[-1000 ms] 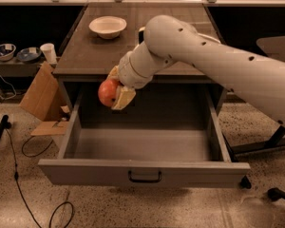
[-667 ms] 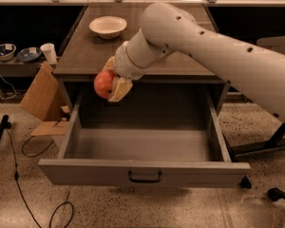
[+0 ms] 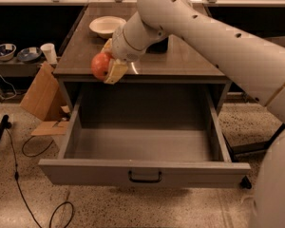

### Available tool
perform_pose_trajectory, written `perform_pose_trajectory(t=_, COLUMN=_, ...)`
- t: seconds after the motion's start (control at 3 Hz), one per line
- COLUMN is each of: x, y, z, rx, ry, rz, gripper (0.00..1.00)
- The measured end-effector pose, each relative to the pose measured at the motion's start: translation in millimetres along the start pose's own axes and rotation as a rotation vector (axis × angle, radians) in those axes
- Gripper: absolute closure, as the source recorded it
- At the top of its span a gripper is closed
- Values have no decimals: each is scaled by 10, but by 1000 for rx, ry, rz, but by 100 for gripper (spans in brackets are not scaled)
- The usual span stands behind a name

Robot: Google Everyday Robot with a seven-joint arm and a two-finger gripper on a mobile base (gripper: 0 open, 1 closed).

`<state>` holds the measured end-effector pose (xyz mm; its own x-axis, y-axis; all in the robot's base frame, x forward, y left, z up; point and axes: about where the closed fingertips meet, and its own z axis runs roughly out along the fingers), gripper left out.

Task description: Pick apple from top drawer and place on counter

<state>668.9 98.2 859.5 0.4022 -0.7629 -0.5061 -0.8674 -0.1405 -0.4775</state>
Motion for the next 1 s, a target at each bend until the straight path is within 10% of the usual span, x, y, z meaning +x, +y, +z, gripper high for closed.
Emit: perform_pose_trajectory(t=1.0, x=336, y=-590, z=132, rx=65, ry=52, rz=199, gripper=100)
